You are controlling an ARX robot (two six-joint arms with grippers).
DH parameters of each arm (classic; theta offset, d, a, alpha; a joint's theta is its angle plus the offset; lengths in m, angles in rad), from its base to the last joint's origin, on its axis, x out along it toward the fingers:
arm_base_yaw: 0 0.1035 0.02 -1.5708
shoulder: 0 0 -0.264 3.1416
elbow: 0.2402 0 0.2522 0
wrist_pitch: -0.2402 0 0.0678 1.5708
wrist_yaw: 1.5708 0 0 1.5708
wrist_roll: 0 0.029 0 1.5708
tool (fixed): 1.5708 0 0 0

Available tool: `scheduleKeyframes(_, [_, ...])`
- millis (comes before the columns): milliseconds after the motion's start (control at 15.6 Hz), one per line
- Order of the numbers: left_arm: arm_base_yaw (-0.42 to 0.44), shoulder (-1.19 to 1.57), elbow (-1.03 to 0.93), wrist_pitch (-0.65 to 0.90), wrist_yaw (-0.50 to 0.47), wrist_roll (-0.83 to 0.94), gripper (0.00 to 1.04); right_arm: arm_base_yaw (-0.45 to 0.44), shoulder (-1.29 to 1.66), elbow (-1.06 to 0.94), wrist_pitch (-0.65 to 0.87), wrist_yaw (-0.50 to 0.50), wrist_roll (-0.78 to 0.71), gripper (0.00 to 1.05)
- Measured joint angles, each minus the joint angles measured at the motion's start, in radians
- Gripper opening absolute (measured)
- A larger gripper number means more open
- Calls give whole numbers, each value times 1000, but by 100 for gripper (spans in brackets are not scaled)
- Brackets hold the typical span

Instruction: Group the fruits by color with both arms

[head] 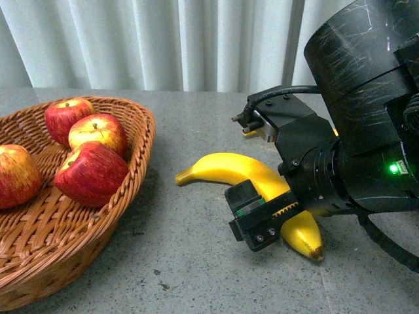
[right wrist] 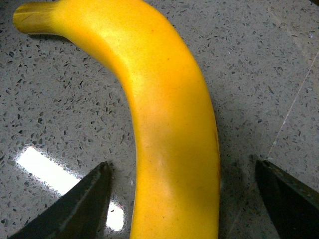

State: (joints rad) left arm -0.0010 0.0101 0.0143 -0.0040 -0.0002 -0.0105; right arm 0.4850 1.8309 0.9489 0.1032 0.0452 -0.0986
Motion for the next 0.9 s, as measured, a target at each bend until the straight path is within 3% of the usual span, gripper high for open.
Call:
scheduleKeyframes(128, [0, 0, 0, 0, 0, 0, 98, -2, -3, -11, 13, -1, -5, 56])
scheduleKeyframes(257, [0, 0, 0, 0, 0, 0, 98, -31, -25, -13, 31, -33, -1, 36])
scheduleKeyframes(578, [0, 0, 0, 0, 0, 0, 98, -124, -107, 3, 40, -96, 31, 32])
scheduleKeyframes(770, [0, 0, 0, 0, 0, 0, 98, -236, -214, 8, 107, -232, 85, 32])
scheduleKeyframes(898, [0, 0, 0, 0, 0, 0, 98, -362, -303, -13, 161, -359, 110, 32])
